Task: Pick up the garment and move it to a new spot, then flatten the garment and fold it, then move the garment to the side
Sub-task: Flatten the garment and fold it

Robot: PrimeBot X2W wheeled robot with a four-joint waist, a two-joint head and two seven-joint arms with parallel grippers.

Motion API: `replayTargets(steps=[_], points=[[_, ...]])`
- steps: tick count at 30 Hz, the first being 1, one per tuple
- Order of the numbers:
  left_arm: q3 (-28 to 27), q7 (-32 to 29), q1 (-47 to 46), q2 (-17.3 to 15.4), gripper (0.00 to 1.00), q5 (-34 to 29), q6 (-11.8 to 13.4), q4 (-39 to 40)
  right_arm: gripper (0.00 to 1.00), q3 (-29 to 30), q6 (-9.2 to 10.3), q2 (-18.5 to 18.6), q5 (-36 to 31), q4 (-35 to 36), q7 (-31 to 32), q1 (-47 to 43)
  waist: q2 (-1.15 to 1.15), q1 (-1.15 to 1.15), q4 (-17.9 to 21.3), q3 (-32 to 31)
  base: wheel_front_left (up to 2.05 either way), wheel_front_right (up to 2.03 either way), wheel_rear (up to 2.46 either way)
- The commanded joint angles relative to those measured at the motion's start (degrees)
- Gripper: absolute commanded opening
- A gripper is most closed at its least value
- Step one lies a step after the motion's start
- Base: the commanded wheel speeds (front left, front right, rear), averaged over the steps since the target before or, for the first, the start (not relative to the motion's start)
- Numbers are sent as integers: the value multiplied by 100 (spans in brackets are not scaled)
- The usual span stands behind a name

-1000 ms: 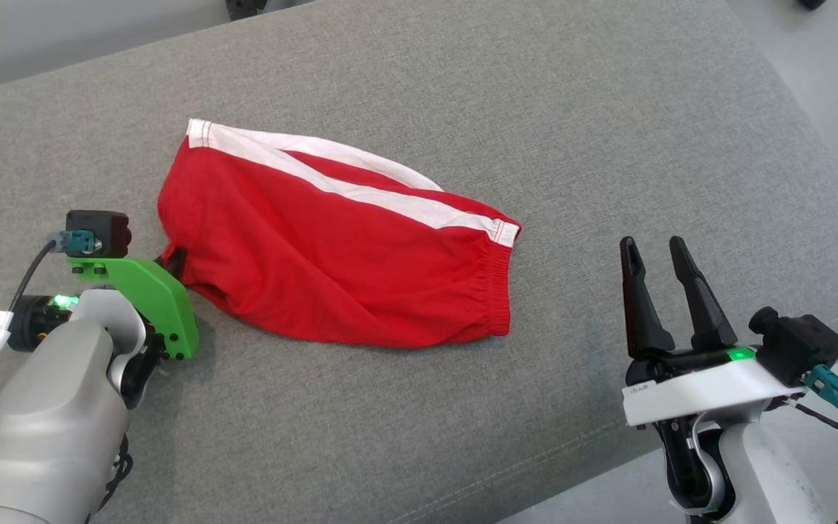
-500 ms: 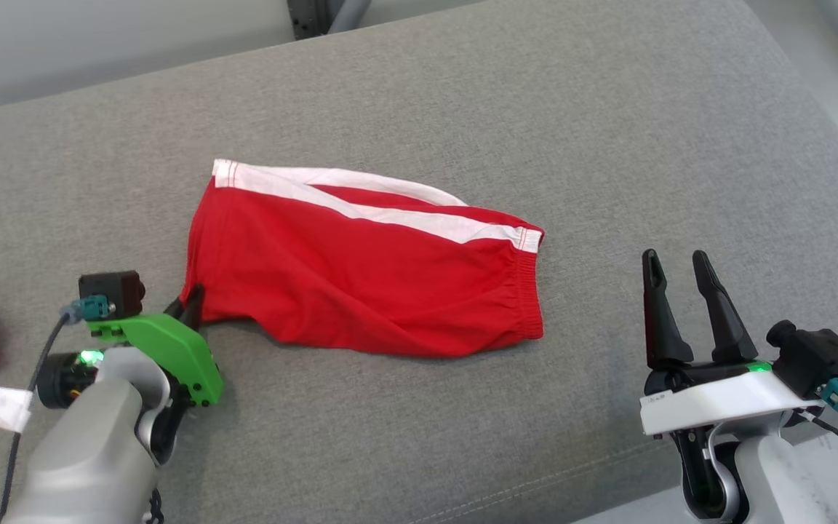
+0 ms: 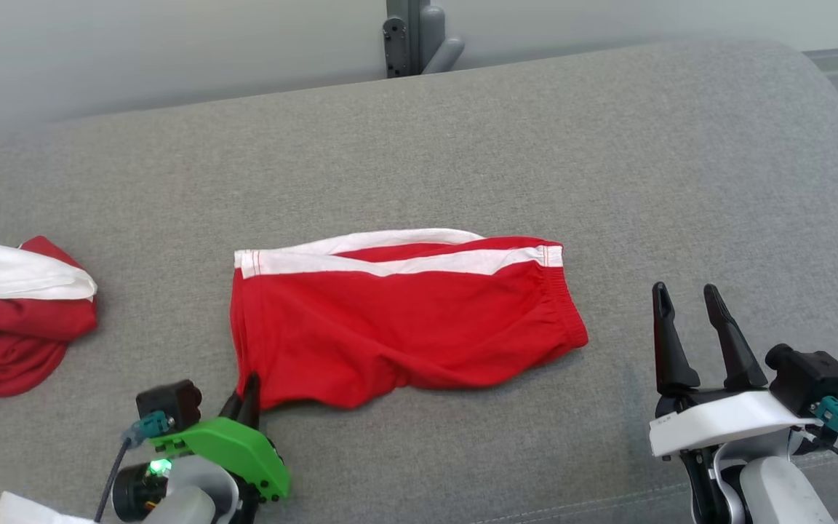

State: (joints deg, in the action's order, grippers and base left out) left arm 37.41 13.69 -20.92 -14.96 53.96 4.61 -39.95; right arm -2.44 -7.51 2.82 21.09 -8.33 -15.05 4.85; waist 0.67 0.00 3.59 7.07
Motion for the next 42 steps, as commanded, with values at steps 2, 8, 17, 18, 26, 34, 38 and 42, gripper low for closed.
replayTargets(steps=[2,8,17,18,26,34,38,42], points=[[-28,44,299,-25,0,35,188,255,100,9,4,13,-69,-96,-19,-2,-67,0,-154,-146,0,0,0],[-40,52,571,-68,0,39,436,543,100,-13,4,13,-109,-234,-19,86,-67,0,-165,-185,0,0,0],[-211,146,674,-199,100,-332,604,966,100,30,4,13,-147,-387,-18,99,-67,0,-175,-240,0,0,0],[-267,156,671,-240,100,-506,620,1081,100,44,4,13,-171,-408,-19,90,-67,0,-188,-249,0,0,0],[-1175,143,1162,-112,100,-1909,650,2197,100,32,4,13,-396,-901,152,213,-67,0,-401,-368,0,0,0],[-1706,145,1519,196,100,-2493,481,2651,100,-159,4,19,-376,-1864,443,578,-67,0,-765,-385,0,0,0],[-1890,145,1630,375,100,-2710,314,2610,100,-108,4,17,-187,-2722,456,894,-67,0,-1042,-356,0,0,0],[-2037,145,1696,483,100,-2809,225,2539,100,-199,4,17,479,-3270,443,1108,-67,0,-1188,-330,0,0,0]])
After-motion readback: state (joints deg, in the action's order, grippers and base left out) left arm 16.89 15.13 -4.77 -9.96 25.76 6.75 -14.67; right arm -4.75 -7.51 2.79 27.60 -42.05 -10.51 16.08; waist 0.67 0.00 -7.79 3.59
